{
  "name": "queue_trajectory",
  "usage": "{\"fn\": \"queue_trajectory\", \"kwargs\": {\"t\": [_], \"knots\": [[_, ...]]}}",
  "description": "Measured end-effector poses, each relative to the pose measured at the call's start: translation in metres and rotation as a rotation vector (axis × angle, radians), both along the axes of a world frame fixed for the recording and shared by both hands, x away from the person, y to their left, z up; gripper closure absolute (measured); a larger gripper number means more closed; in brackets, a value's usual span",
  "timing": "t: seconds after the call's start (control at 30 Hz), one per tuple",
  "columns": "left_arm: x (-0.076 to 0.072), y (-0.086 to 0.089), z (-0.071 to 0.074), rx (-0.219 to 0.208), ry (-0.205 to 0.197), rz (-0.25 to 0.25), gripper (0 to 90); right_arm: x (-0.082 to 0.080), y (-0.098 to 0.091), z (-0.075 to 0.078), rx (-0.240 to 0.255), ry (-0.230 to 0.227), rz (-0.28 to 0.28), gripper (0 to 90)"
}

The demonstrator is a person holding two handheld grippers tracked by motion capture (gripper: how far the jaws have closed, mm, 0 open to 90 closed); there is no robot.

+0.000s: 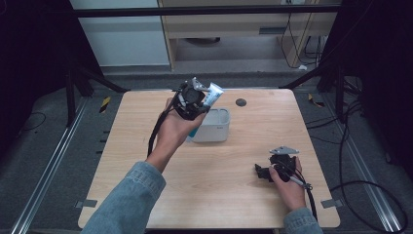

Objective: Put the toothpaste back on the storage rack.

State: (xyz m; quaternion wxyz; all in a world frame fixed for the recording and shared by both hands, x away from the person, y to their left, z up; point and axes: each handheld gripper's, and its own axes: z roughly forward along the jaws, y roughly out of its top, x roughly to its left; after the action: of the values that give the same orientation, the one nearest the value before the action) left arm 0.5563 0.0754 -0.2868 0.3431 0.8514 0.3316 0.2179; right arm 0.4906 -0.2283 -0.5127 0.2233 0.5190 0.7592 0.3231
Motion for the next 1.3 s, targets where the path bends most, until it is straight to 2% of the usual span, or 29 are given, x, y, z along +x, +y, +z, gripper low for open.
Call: {"fn": "queue_trajectory", "kwargs": {"t": [0.3,0.37,0.57,0.7,0.73,0.8,0.83,1.03,1.13,1.2,1.3], "knots": [[0.003,-0.005,-0.001,-0.033,-0.024,0.009,78.1,0.0,0.0,0.0,0.001,0.0,0.0,0.4],[0.005,-0.008,-0.002,-0.043,-0.041,0.028,78.0,0.0,0.0,0.0,0.0,0.0,0.0,0.4],[0.004,-0.01,-0.001,-0.069,-0.095,0.041,78.0,0.0,0.0,0.0,-0.004,-0.003,0.002,0.4],[0.003,-0.011,0.002,-0.07,-0.12,0.046,78.1,0.0,0.0,0.0,-0.005,-0.003,0.003,0.4],[0.003,-0.011,0.003,-0.073,-0.148,0.05,78.1,0.0,0.0,0.0,-0.004,-0.003,0.005,0.4],[0.003,-0.011,0.003,-0.084,-0.149,0.05,78.1,0.001,-0.001,0.0,-0.007,-0.004,0.007,0.4],[0.004,-0.012,0.002,-0.084,-0.174,0.047,78.1,0.001,-0.001,0.0,-0.007,-0.004,0.007,0.4],[0.012,-0.011,0.0,-0.124,-0.155,0.059,78.1,0.001,-0.001,0.0,-0.008,-0.004,0.007,0.4],[0.015,-0.011,0.0,-0.131,-0.164,0.068,78.0,0.001,-0.001,0.0,-0.008,-0.005,0.008,0.4],[0.016,-0.01,0.0,-0.172,-0.176,0.084,78.0,0.001,-0.001,0.0,-0.007,-0.004,0.007,0.4],[0.016,-0.011,0.001,-0.169,-0.19,0.088,78.0,0.001,-0.001,0.0,-0.008,-0.005,0.007,0.4]]}}
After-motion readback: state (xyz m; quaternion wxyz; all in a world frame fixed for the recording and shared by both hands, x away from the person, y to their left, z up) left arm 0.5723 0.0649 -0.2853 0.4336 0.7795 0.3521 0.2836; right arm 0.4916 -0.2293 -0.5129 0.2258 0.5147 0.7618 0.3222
